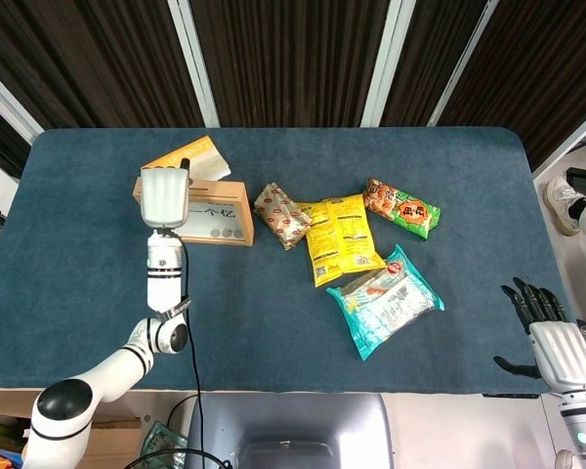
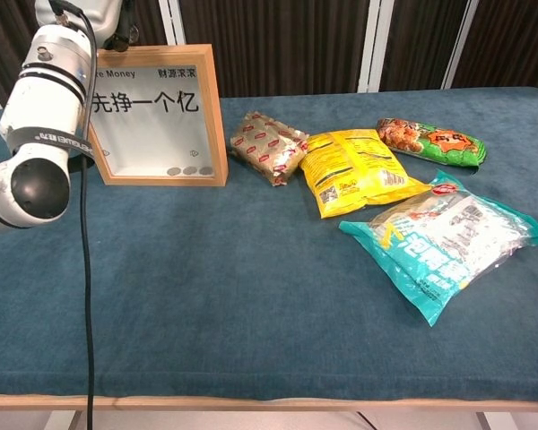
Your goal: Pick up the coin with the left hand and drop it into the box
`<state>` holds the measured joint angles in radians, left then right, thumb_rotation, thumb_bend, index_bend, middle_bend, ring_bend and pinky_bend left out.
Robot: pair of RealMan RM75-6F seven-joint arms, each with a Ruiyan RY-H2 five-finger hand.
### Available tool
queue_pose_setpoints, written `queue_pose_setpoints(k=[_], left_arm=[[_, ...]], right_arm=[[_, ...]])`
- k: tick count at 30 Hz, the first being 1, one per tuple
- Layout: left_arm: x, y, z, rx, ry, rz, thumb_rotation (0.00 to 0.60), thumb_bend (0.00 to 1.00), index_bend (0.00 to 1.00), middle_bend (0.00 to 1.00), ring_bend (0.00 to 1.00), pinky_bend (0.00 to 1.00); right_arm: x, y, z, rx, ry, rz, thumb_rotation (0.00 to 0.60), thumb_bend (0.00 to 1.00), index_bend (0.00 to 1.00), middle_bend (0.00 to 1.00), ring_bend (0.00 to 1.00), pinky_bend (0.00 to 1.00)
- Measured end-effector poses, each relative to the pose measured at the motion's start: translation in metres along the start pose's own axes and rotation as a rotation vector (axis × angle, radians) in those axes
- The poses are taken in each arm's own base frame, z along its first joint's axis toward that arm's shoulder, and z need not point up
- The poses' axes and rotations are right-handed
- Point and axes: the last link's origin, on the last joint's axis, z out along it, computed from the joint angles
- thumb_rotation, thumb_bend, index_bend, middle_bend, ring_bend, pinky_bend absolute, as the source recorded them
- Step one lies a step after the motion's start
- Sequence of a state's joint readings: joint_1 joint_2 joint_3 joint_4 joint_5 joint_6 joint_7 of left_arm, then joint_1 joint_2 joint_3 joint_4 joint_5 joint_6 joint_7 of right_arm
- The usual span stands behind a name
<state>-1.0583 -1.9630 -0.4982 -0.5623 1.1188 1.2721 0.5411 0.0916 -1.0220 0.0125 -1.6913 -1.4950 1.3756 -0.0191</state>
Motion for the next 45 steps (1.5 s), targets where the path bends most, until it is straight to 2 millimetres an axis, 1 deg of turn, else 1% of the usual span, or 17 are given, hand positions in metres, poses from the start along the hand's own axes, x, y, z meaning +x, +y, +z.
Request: queue_pose_setpoints(k=[11, 19, 31, 45], left_arm=[[-0.004, 0.008, 0.000, -0.011, -0.004, -0.007, 0.600, 0.52, 0.62, 1.00, 1.00, 1.00], [-0.004, 0.013, 0.001, -0.022, 0.007, -0.002, 0.600, 0.52, 0.62, 1.00, 1.00, 1.00], [-0.006, 0.007, -0.006, -0.033, 0.019, 0.018, 0.600, 0.52, 0.62, 1.00, 1.00, 1.00], [-0.008, 0.005, -0.012, -0.049, 0.014, 0.024, 0.600, 0.52, 0.61, 1.00, 1.00, 1.00]], right_arm=[[0.002, 0.001, -0.001, -0.003, 0.007, 0.003, 0.600, 0.18, 0.00, 0.00, 0.00, 0.00], [0.002, 0.002, 0.000, -0.005, 0.007, 0.004, 0.600, 0.18, 0.00, 0.00, 0.00, 0.00], [0.001, 0.000, 0.000, 0.001, 0.004, 0.000, 0.600, 0.18, 0.00, 0.00, 0.00, 0.00], [0.002, 0.000, -0.001, 0.000, 0.009, 0.002, 0.600, 0.18, 0.00, 0.00, 0.00, 0.00]])
